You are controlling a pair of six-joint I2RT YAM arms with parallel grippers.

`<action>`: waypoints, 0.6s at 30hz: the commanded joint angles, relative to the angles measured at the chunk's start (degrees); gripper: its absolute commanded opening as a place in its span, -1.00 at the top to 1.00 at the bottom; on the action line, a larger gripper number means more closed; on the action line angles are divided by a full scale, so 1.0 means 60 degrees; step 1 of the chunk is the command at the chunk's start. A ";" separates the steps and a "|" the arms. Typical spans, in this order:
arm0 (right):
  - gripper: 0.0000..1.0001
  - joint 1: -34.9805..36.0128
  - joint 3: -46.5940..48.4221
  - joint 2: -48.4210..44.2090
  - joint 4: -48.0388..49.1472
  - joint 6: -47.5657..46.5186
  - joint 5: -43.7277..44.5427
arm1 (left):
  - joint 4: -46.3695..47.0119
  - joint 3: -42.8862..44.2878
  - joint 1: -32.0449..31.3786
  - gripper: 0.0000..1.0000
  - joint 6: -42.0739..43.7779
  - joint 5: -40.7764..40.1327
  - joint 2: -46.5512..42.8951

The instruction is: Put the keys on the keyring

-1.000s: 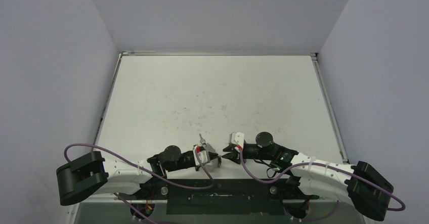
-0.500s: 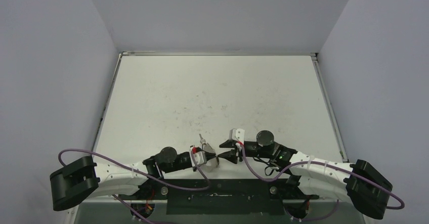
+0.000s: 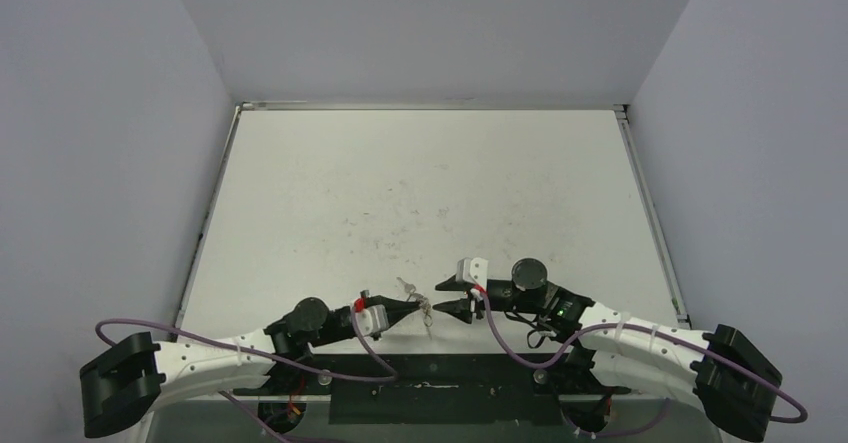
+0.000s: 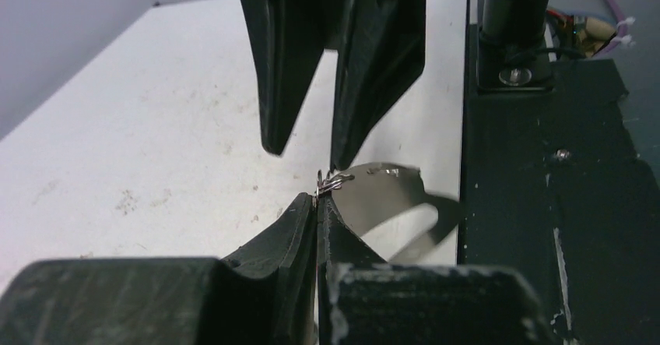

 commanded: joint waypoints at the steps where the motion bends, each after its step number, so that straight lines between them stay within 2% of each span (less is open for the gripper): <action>1: 0.25 0.0085 0.0108 0.0520 0.0736 -0.0759 -0.0979 | -0.0014 -0.0396 -0.0045 1.00 0.0202 0.0371 -0.1029; 8: 0.38 0.0147 0.0351 0.1477 0.1979 -0.0349 -0.1585 | -0.0930 -0.0411 -0.0045 1.00 0.0297 0.0505 -0.2076; 18: 0.33 0.0144 0.0195 0.0617 0.2051 -0.0309 -0.1444 | -0.0860 -0.0417 -0.0045 1.00 0.0370 0.0607 -0.1992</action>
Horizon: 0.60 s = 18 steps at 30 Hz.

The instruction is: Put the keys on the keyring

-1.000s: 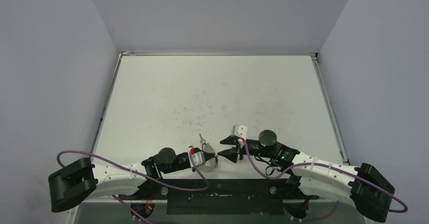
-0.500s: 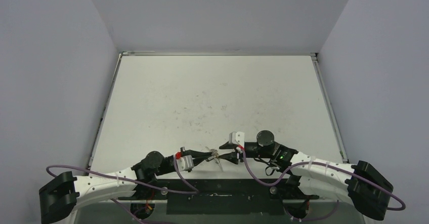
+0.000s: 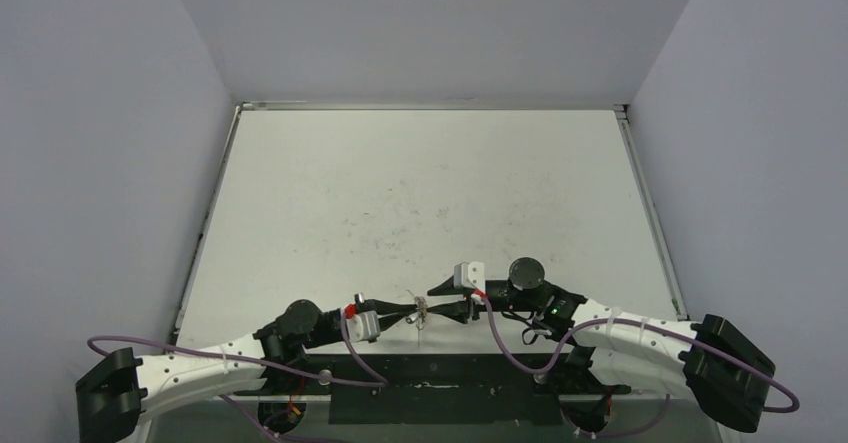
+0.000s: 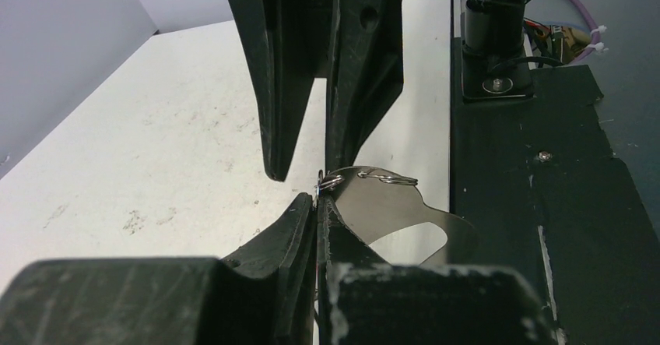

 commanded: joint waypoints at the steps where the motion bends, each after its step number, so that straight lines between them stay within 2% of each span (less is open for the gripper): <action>1: 0.33 0.0086 0.0195 -0.0422 0.0907 0.0033 -0.0414 | 0.0474 -0.0416 -0.0045 1.00 0.0115 0.0177 0.0091; 11: 0.36 0.0098 0.0195 0.0564 0.1807 0.0127 -0.0846 | 0.0695 -0.0418 -0.0045 1.00 0.0095 0.0205 0.0127; 18: 0.37 0.0110 0.0180 0.0209 0.1268 -0.0185 -0.0894 | 0.0618 -0.0416 -0.0045 1.00 0.0151 0.0152 0.0006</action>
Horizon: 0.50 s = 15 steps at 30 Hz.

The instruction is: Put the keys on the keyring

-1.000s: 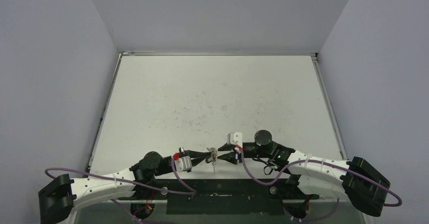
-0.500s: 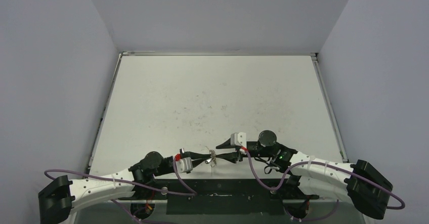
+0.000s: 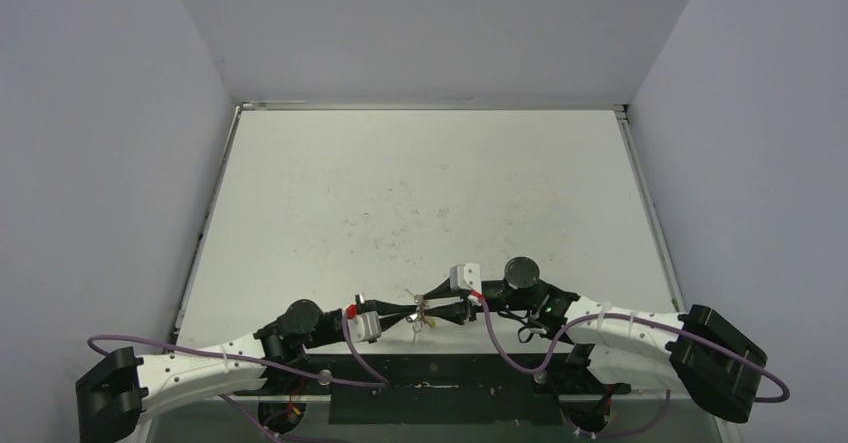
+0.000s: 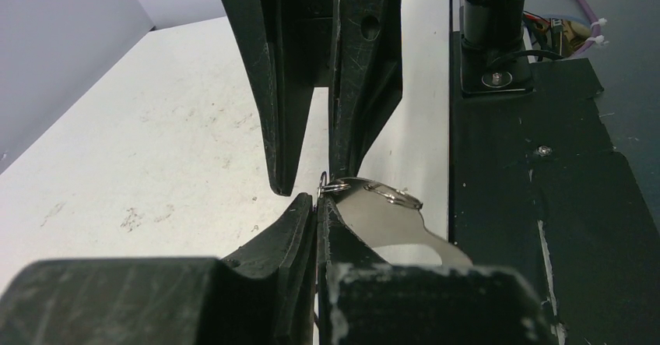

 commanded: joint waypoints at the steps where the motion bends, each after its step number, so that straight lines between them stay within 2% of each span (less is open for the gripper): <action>1: 0.37 0.0057 0.0181 -0.0358 0.0480 -0.0228 -0.0463 | 0.0668 -0.0416 -0.0045 1.00 0.0113 0.0133 -0.0112; 8: 0.41 0.0125 0.0264 -0.0024 0.1018 -0.0019 -0.0616 | 0.0762 -0.0409 -0.0045 1.00 0.0099 0.0159 -0.0097; 15: 0.65 0.0210 0.0360 0.0483 0.1829 0.0348 -0.0847 | 0.0712 -0.0419 -0.0045 1.00 0.0071 0.0127 -0.0052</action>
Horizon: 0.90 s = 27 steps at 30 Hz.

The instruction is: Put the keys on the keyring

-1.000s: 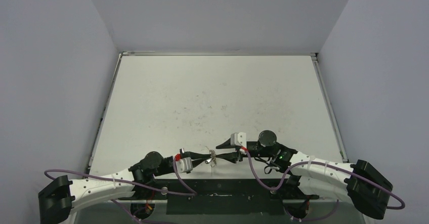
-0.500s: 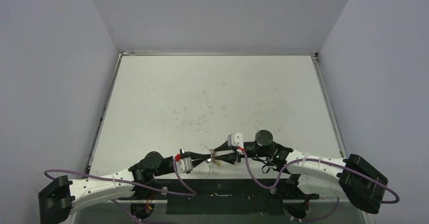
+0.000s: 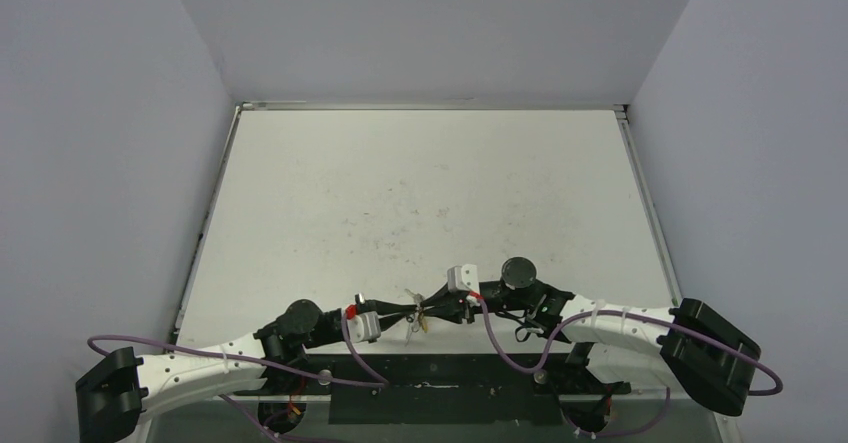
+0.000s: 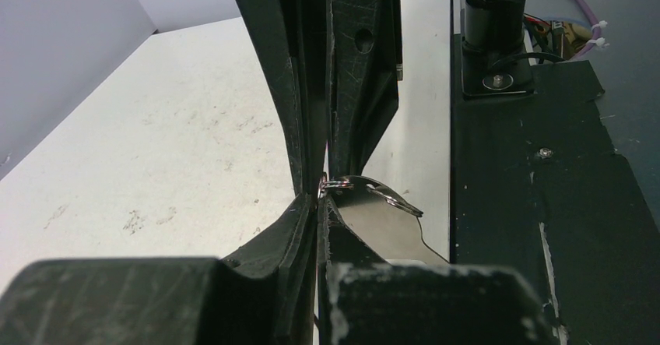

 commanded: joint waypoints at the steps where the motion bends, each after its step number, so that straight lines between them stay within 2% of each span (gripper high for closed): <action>1: 0.67 0.0150 0.0357 0.0156 0.1476 0.0273 -0.0487 | 0.0637 -0.0409 -0.0045 1.00 0.0043 0.0086 -0.0003; 8: 0.75 0.0157 0.0244 -0.0202 0.1513 0.0375 -0.0213 | 0.0560 -0.0408 -0.0045 1.00 0.0023 0.0048 0.0100; 14: 0.61 0.0171 0.0224 -0.0703 0.1313 0.0389 -0.0206 | 0.0537 -0.0416 -0.0045 1.00 0.0028 0.0007 0.0202; 17: 0.61 0.0171 0.0237 -0.0766 0.1296 0.0390 -0.0244 | 0.0569 -0.0416 -0.0045 1.00 0.0025 0.0009 0.0266; 20: 0.75 0.0172 0.0254 -0.0779 0.1317 0.0424 -0.0288 | 0.0543 -0.0410 -0.0045 1.00 0.0011 -0.0024 0.0306; 21: 0.93 0.0171 0.0261 -0.0773 0.1330 0.0440 -0.0305 | 0.0527 -0.0414 -0.0045 1.00 0.0013 -0.0027 0.0317; 22: 1.00 0.0172 0.0268 -0.0805 0.1294 0.0444 -0.0296 | 0.0492 -0.0411 -0.0045 1.00 0.0001 -0.0027 0.0328; 27: 1.00 0.0171 0.0283 -0.1032 0.0936 0.0523 -0.0132 | 0.0346 -0.0422 -0.0045 1.00 -0.0050 -0.0060 0.0269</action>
